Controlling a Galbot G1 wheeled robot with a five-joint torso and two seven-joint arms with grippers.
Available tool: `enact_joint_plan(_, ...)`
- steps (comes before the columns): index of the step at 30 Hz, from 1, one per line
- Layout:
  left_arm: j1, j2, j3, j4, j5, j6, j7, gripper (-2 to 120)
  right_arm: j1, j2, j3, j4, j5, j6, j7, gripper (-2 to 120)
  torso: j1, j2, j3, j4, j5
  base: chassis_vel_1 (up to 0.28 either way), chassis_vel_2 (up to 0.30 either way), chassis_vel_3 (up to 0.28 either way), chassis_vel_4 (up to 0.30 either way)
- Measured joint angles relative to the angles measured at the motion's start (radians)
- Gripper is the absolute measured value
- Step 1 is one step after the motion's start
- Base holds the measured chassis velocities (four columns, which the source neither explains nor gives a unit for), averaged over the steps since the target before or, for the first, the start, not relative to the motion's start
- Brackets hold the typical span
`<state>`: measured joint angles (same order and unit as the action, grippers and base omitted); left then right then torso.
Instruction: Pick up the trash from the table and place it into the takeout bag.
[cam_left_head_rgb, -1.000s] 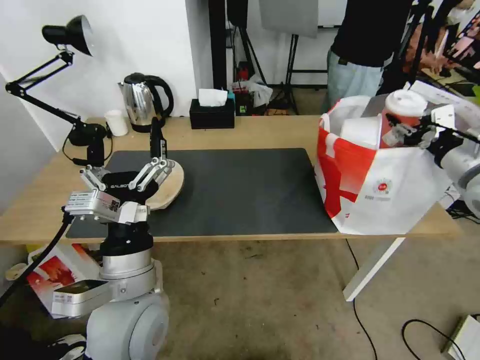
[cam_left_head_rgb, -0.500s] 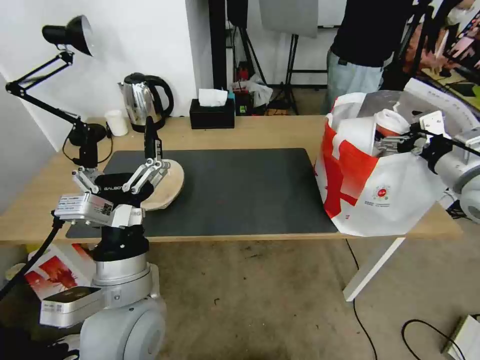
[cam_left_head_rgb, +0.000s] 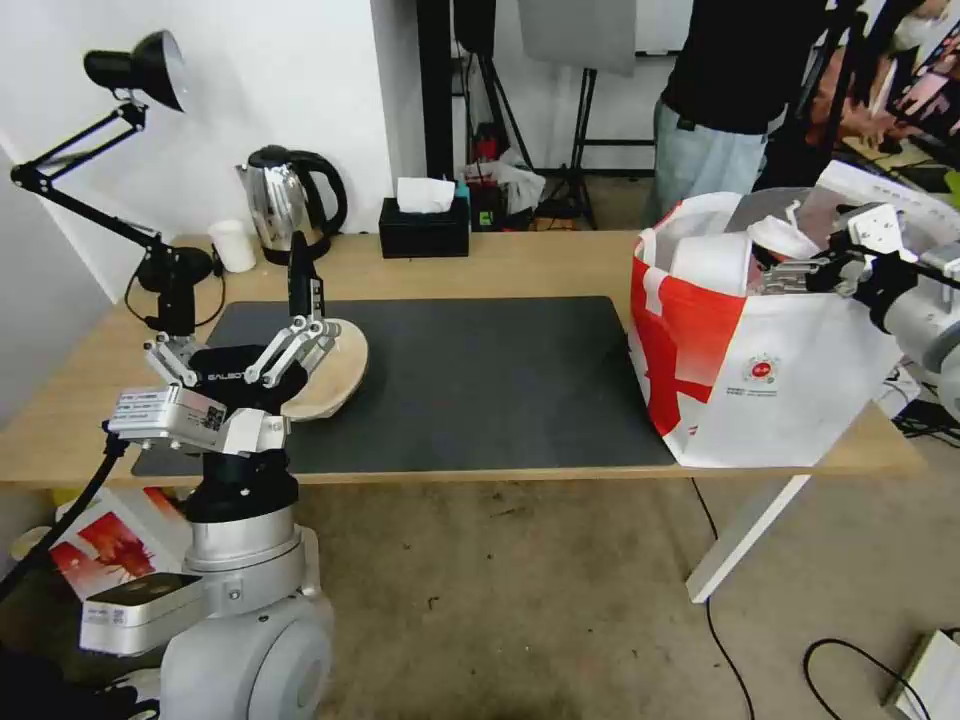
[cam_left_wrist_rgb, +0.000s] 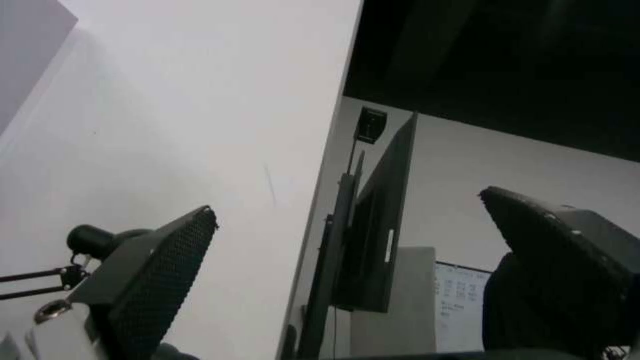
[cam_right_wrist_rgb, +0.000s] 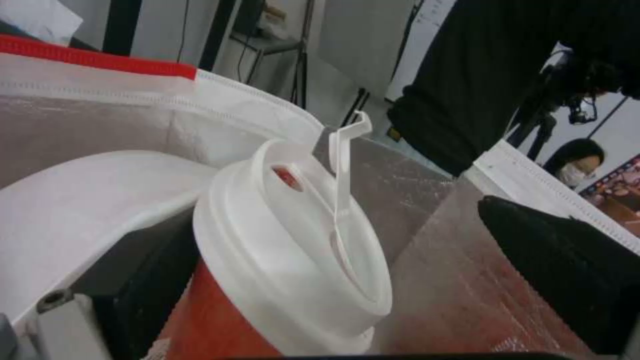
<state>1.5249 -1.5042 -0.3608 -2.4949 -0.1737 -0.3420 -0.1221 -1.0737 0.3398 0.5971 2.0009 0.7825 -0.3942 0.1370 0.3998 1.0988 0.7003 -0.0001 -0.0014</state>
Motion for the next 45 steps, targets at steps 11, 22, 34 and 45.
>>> enact_joint_plan(11,-0.004,0.007,-0.003,0.002,-0.001,0.002,0.000,100,0.006,-0.020,0.042,0.000,0.030,-0.025,-0.080,100,0.000,0.000,0.000,0.0000,0.0000,0.000,0.000,0.000,0.000)
enact_joint_plan(22,-0.010,0.011,-0.007,0.008,-0.006,0.002,-0.002,100,0.000,-0.062,0.082,-0.013,-0.018,-0.081,-0.144,100,0.000,0.000,0.000,0.0000,-0.0001,0.000,0.000,0.000,0.000)
enact_joint_plan(34,-0.017,0.016,-0.014,0.009,-0.016,0.003,-0.007,100,0.030,0.046,0.094,0.046,0.123,0.093,0.008,100,0.000,0.000,0.000,0.0000,-0.0003,0.000,0.000,0.000,0.000)
enact_joint_plan(45,-0.007,0.019,-0.028,0.004,-0.016,0.005,-0.010,100,0.025,0.228,0.122,0.183,0.168,0.293,0.115,100,0.000,0.000,0.000,-0.0001,-0.0003,0.000,0.000,0.000,0.000)
